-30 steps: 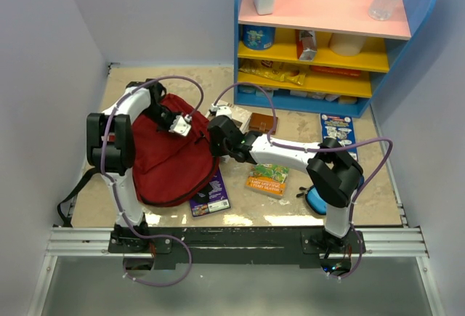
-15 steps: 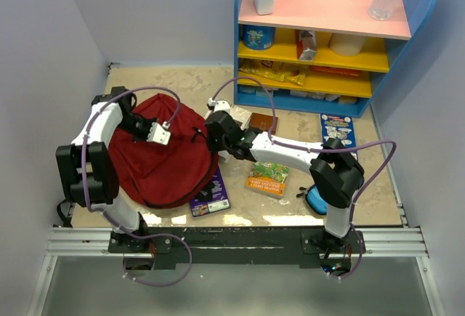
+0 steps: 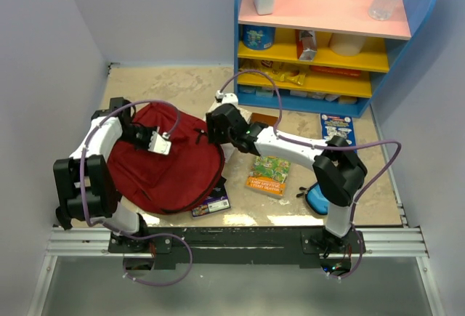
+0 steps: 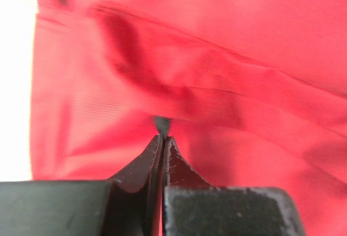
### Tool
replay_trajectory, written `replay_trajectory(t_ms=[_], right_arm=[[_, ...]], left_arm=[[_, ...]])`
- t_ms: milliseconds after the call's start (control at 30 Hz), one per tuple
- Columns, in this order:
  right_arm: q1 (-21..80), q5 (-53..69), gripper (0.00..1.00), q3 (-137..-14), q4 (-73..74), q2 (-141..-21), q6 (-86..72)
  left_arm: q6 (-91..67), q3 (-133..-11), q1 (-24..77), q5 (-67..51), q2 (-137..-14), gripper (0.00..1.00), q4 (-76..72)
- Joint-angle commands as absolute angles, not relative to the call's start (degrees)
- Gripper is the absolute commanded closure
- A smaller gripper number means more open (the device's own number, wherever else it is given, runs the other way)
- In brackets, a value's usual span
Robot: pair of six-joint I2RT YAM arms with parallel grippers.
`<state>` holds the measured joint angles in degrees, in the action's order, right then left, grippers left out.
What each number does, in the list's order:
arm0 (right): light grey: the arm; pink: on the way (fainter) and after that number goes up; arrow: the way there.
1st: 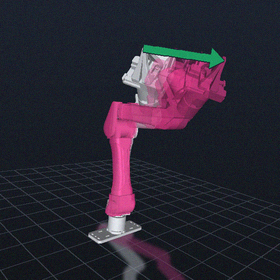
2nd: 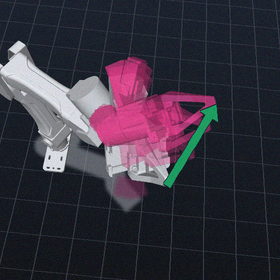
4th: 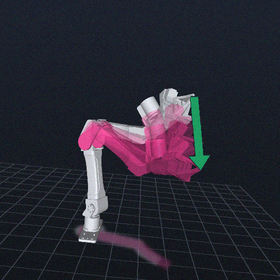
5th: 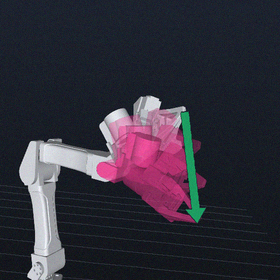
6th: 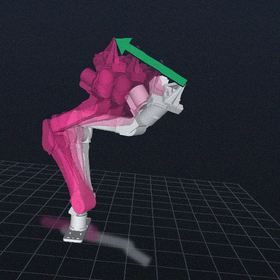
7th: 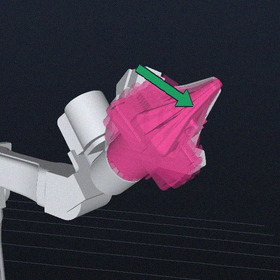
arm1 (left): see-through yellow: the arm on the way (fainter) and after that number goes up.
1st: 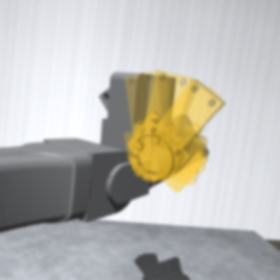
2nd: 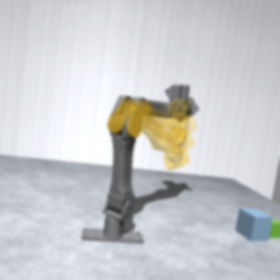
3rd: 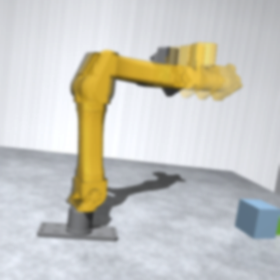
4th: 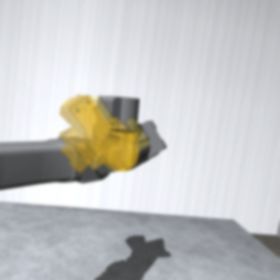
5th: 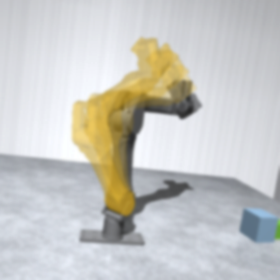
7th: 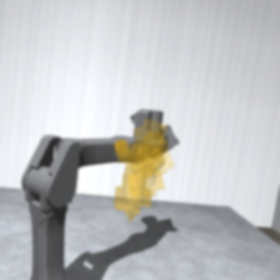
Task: Pack the student bag
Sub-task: Unzip the student bag at the center of the board.
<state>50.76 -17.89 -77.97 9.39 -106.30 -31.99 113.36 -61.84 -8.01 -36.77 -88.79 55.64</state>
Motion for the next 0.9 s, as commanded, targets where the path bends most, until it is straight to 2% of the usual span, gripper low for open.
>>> replay_trajectory(t_ms=[0,100,200,333,500,867], right_arm=[[50.27,-20.13,0.29,-76.74,4.22,-98.88,-31.02],[50.8,-17.59,0.3,-75.86,1.6,-97.21,-31.11],[52.29,-9.78,0.33,-74.8,-5.61,-98.34,-29.27],[53.09,1.81,0.35,-76.38,-11.49,-103.53,-26.28],[52.73,8.78,0.38,-83.22,-12.04,-112.4,-24.61],[52.65,3.43,0.43,-89.12,-8.53,-117.07,-19.25]], left_arm=[[111.8,-60.74,-8.7,-46.49,-84.12,1.0,49.75],[111.45,-59.42,-8.7,-46.15,-84.2,1.0,49.39],[111.8,-58.27,-8.7,-45.97,-84.46,1.0,49.39],[111.88,-57.48,-8.7,-45.88,-84.11,1.0,49.31],[111.88,-57.39,-8.79,-45.27,-83.58,1.0,49.57],[113.11,-57.74,-9.23,-44.47,-83.85,1.0,51.15]])
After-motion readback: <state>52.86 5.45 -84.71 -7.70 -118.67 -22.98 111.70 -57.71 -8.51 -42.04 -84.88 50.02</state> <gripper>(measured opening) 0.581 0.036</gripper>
